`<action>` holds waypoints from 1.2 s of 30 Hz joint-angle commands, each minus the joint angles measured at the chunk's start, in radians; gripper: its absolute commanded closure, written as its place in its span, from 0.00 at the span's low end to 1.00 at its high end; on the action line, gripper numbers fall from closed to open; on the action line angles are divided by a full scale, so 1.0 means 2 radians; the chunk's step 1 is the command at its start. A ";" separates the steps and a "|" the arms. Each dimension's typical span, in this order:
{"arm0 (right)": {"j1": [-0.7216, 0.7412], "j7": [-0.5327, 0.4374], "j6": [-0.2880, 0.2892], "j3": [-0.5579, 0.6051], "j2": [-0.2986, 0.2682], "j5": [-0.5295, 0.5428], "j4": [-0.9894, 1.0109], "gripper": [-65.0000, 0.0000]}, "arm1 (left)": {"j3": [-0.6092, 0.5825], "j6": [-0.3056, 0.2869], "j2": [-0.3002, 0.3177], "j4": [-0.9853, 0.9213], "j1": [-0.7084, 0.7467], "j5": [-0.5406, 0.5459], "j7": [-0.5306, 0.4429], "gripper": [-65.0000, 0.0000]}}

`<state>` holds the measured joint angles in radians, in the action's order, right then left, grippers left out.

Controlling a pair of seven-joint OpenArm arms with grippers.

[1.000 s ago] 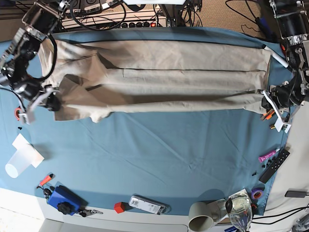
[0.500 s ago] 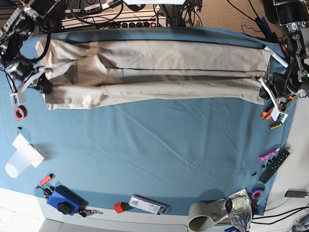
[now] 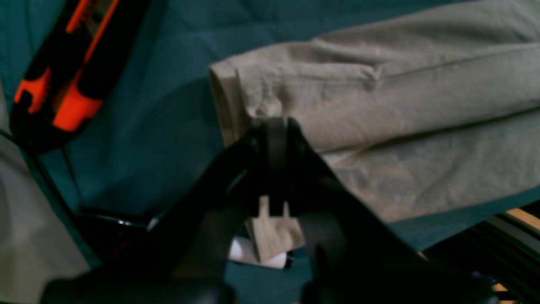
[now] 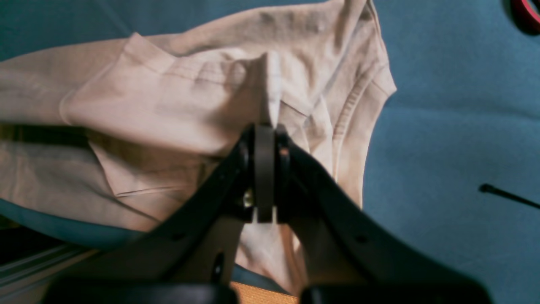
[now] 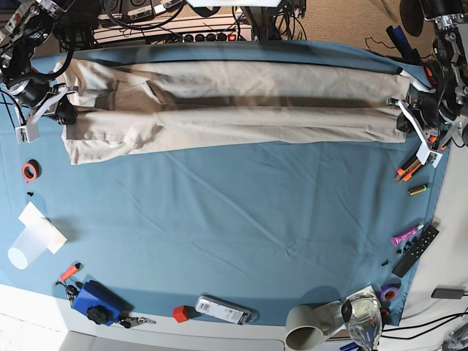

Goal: Fold the T-shirt properly
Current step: 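Fold the hem up over the shoulder fold with both grippers, then release the left gripper and lift it off the strip's end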

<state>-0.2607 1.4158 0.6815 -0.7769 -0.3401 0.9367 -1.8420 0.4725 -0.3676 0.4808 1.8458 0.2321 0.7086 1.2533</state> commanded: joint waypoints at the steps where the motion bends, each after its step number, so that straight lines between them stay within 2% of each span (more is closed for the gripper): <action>1: -0.002 -0.010 0.001 -0.005 -0.010 0.004 -0.009 1.00 | 0.005 0.000 0.009 0.008 -0.001 0.001 -0.003 1.00; 7: -0.016 -0.010 0.001 -0.005 -0.009 -0.006 -0.009 1.00 | 0.005 0.000 0.009 0.008 0.009 -0.005 -0.003 1.00; 8: -0.017 -0.010 0.001 -0.005 -0.009 -0.007 -0.009 1.00 | 0.005 0.000 0.009 0.008 0.009 -0.009 -0.004 0.93; 11: -0.019 -0.010 0.001 -0.005 -0.009 -0.007 -0.009 1.00 | 0.005 0.002 0.009 0.008 0.010 -0.014 -0.010 0.63; 12: -0.020 -0.010 0.001 -0.005 -0.009 -0.007 -0.009 1.00 | 0.005 0.002 0.009 0.008 0.010 -0.014 -0.011 0.57; 13: -0.020 -0.010 0.001 -0.005 -0.009 -0.007 -0.009 0.95 | 0.005 0.002 0.009 0.008 0.010 -0.014 -0.011 0.53; 16: -0.024 -0.010 0.002 -0.005 -0.009 -0.006 -0.009 0.76 | 0.005 0.002 0.009 0.008 0.010 -0.014 -0.010 0.52; 18: -0.028 -0.010 0.002 -0.005 -0.009 -0.007 -0.009 0.71 | 0.005 0.002 0.009 0.009 0.010 -0.014 -0.011 0.52; 24: -0.030 -0.010 -0.001 -0.005 -0.009 -0.007 -0.009 0.71 | 0.005 0.018 0.002 0.009 0.012 -0.014 -0.020 0.51; 29: -0.030 -0.010 -0.001 -0.005 -0.009 -0.007 -0.009 0.71 | 0.005 0.019 -0.043 0.007 0.014 -0.015 -0.022 0.51; 31: -0.030 -0.010 -0.001 -0.005 -0.009 -0.007 -0.009 0.71 | 0.005 0.040 -0.062 0.003 0.016 -0.043 -0.029 0.51; 33: -0.030 -0.010 -0.001 -0.005 -0.009 -0.007 -0.009 0.71 | 0.005 0.078 -0.075 -0.001 0.017 -0.103 -0.036 0.51; 34: -0.030 -0.010 -0.001 -0.005 -0.009 -0.007 -0.009 0.71 | 0.005 0.097 -0.077 -0.001 0.017 -0.135 -0.036 0.51; 36: -0.030 -0.010 -0.001 -0.005 -0.009 -0.007 -0.009 0.71 | 0.005 0.114 -0.074 -0.001 0.017 -0.162 -0.036 0.51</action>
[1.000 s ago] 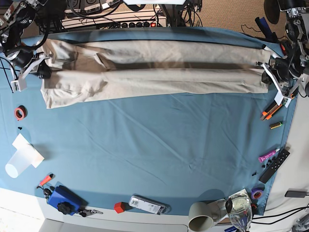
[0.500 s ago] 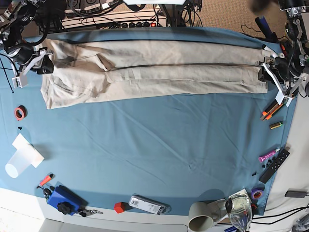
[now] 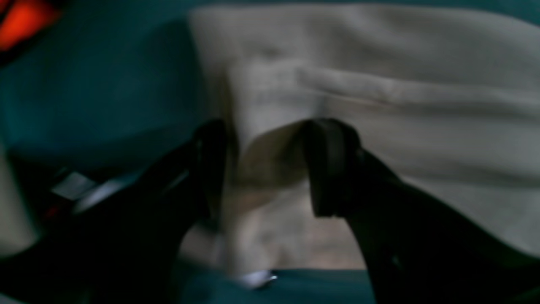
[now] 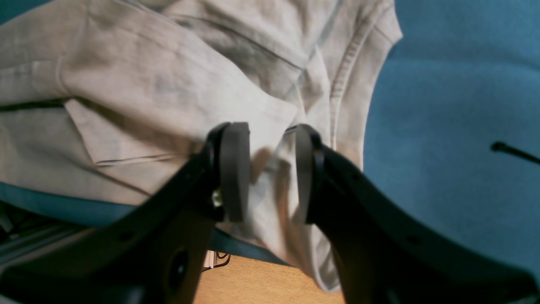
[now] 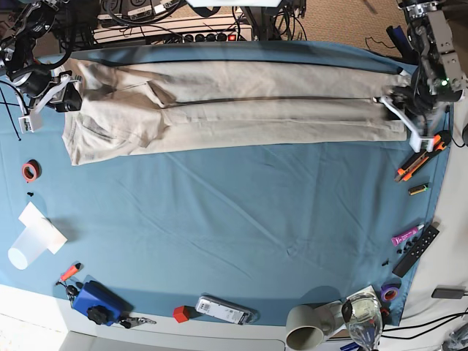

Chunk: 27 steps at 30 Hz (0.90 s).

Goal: Fold the T-shirt properly
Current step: 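Release the left gripper and lift it off the strip's end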

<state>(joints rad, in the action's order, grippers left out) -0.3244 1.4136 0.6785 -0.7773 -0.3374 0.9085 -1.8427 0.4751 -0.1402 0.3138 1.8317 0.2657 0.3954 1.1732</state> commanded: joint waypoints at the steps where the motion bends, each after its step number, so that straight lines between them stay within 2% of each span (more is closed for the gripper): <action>1: 0.002 -0.009 0.001 -0.005 -0.010 0.007 -0.008 0.71 | 0.003 0.002 0.010 0.006 0.000 -0.006 0.004 0.51; 7: 0.002 -0.009 0.000 -0.005 -0.011 0.007 -0.008 0.71 | 0.003 -0.002 0.002 -0.008 0.017 0.031 0.004 0.52; 10: 0.002 -0.009 0.001 -0.005 -0.012 0.007 -0.008 0.71 | 0.002 -0.021 -0.003 -0.035 0.028 0.068 0.014 0.54; 13: 0.002 -0.009 0.000 -0.005 -0.012 0.008 -0.008 0.71 | 0.002 -0.048 -0.003 -0.052 0.029 0.107 0.031 0.67; 18: 0.002 -0.009 0.000 -0.005 -0.011 0.008 -0.008 0.71 | 0.003 -0.075 -0.003 -0.051 0.026 0.151 0.034 1.00; 24: 0.003 -0.010 0.001 -0.005 -0.011 0.008 -0.008 0.71 | 0.006 -0.074 0.002 -0.027 0.024 0.121 0.034 1.00; 27: 0.003 -0.018 0.000 -0.005 -0.011 0.008 -0.008 0.71 | 0.027 -0.069 0.001 0.006 0.024 0.117 0.028 1.00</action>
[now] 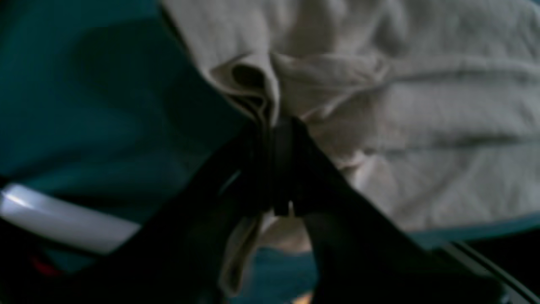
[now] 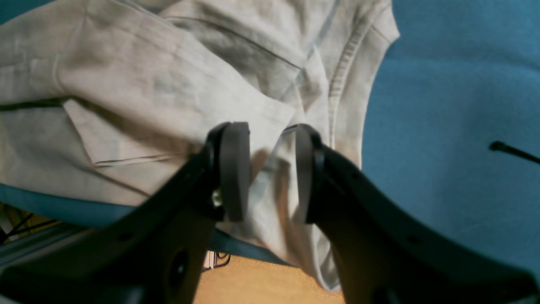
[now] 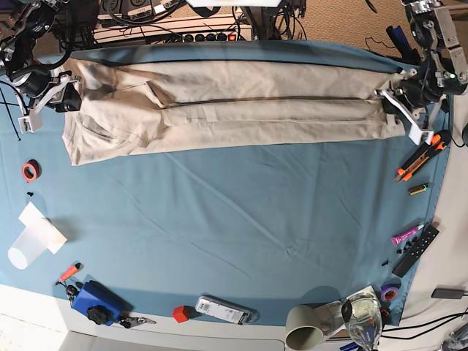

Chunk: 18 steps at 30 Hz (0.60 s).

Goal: Fold the T-shirt properly
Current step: 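Release the left gripper and lift it off the strip's end, then carry the strip's end with the left gripper toward the right gripper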

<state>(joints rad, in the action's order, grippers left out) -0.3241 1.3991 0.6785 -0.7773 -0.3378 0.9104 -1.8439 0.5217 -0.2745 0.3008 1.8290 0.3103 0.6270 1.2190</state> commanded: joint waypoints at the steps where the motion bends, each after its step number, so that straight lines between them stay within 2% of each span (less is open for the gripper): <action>1: 0.003 -0.012 0.000 -0.005 -0.011 0.007 -0.008 0.71 | 0.013 -0.002 0.008 0.020 0.002 0.003 0.001 1.00; 6: 0.003 -0.017 0.001 -0.005 -0.011 0.006 -0.008 0.71 | 0.050 -0.012 0.008 0.085 0.005 0.038 -0.012 1.00; 8: 0.003 -0.021 0.001 -0.005 -0.011 0.006 -0.008 0.71 | 0.052 -0.036 0.008 0.107 0.007 0.056 -0.015 1.00; 13: 0.003 -0.023 0.001 -0.005 -0.011 0.006 -0.008 0.71 | 0.051 -0.089 0.003 0.154 0.023 0.147 -0.010 1.00; 15: 0.003 -0.024 0.001 -0.005 -0.011 0.006 -0.007 0.71 | 0.051 -0.100 -0.005 0.173 0.032 0.170 -0.007 1.00; 18: 0.003 -0.030 0.001 -0.005 -0.011 0.006 -0.007 0.71 | 0.036 -0.099 -0.025 0.203 0.043 0.181 -0.008 1.00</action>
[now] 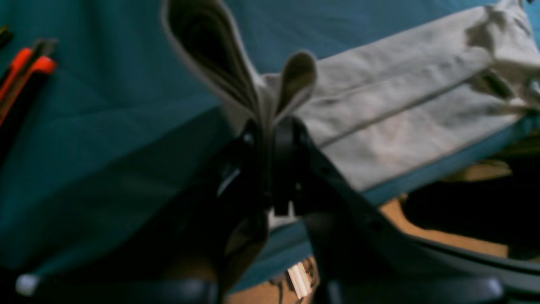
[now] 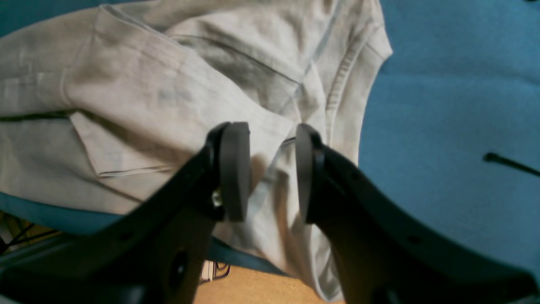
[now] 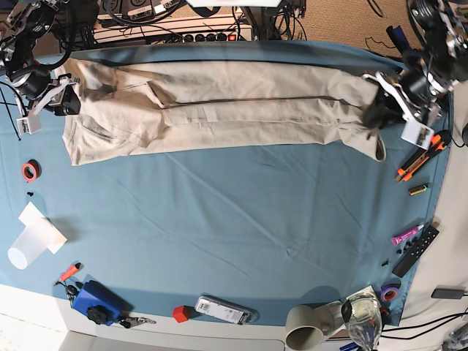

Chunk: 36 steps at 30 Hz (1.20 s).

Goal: Fold the T-shirt properly
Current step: 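Carry the strip's end with the left gripper toward the right gripper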

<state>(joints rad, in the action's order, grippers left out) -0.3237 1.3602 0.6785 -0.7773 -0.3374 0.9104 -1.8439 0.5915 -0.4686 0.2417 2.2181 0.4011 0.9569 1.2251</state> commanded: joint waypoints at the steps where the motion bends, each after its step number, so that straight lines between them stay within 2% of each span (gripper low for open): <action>1: 0.003 -0.011 0.001 -0.005 -0.011 0.006 -0.007 0.71 | -0.010 -0.004 -0.003 0.018 0.000 0.016 -0.011 1.00; 4: 0.003 -0.011 0.001 -0.005 -0.011 0.006 -0.007 0.71 | -0.061 -0.027 -0.018 0.029 0.000 0.015 -0.014 1.00; 6: 0.003 -0.011 0.001 -0.005 -0.011 0.006 -0.007 0.71 | -0.099 -0.027 -0.028 0.029 -0.001 0.003 -0.026 1.00; 10: 0.003 -0.011 0.001 -0.005 -0.011 0.006 -0.007 0.71 | -0.161 -0.011 -0.056 0.029 -0.006 -0.053 -0.057 1.00; 19: 0.003 -0.011 0.001 -0.005 -0.011 0.006 -0.007 0.71 | -0.303 -0.010 -0.091 0.028 -0.011 -0.174 -0.140 1.00; 24: 0.003 -0.011 0.001 -0.005 -0.011 0.006 -0.007 0.71 | -0.369 0.040 -0.101 0.015 -0.023 -0.248 -0.159 1.00; 30: 0.003 -0.011 0.001 -0.005 -0.011 0.006 -0.007 0.71 | -0.432 0.047 -0.103 -0.028 -0.055 -0.284 -0.168 1.00; 32: 0.003 -0.011 0.001 -0.005 -0.011 0.006 -0.007 0.71 | -0.444 0.050 -0.108 -0.037 -0.060 -0.296 -0.168 1.00; 34: 0.003 -0.011 0.001 -0.005 -0.011 0.006 -0.007 0.71 | -0.449 0.071 -0.116 -0.042 -0.061 -0.301 -0.168 1.00; 36: 0.003 -0.012 0.001 -0.005 -0.011 0.006 -0.007 0.71 | -0.448 0.069 -0.124 -0.046 -0.060 -0.302 -0.172 1.00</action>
<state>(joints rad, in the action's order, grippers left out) -0.3214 1.3598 0.6785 -0.7773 -0.3378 0.9100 -1.8439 -0.3027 -0.3222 0.0029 2.1105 0.2848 0.3382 0.9100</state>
